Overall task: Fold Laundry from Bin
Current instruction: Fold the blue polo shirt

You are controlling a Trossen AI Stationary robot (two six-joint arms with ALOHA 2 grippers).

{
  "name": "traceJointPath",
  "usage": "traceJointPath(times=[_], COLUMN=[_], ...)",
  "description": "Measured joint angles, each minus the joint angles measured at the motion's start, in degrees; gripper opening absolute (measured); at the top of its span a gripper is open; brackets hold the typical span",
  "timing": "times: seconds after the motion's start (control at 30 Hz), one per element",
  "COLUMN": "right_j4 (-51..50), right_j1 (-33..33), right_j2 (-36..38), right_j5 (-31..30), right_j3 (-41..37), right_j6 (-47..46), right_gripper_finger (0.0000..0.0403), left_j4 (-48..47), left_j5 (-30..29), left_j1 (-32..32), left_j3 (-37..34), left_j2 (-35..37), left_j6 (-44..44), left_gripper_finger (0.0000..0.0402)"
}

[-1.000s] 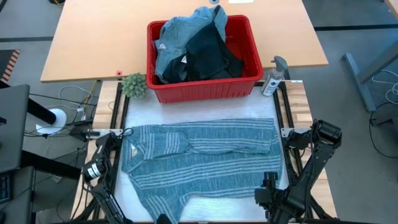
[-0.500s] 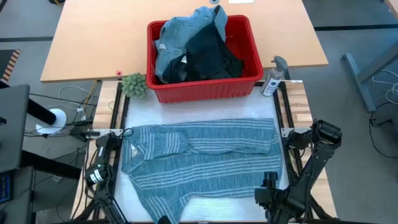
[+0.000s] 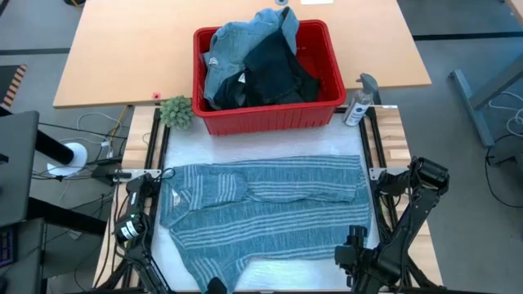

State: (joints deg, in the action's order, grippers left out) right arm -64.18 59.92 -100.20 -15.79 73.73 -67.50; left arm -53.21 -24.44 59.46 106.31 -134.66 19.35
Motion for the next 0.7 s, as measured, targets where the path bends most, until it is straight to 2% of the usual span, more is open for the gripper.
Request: traceJointPath(times=[0.17,0.43,0.7], right_j4=[0.9,19.7,19.1], right_j1=[-0.3,1.7,2.7], right_j2=[-0.4,0.1,-0.3], right_j5=[-0.9,-2.6,-1.6], right_j3=[-0.6,-9.4,-13.7], right_j6=[0.0,3.0,-3.3], right_gripper_finger=[0.0265,0.0265,0.0265], left_j4=[-4.1,-15.4,-16.1], left_j5=[-1.7,-1.6,-1.5], left_j1=[-1.3,-2.0,-1.7], left_j3=[4.1,8.0,8.1], left_j2=[-0.1,-0.1,-0.1], left_j6=[4.6,14.6,17.4], left_gripper_finger=[0.0002,0.0000,0.0000])
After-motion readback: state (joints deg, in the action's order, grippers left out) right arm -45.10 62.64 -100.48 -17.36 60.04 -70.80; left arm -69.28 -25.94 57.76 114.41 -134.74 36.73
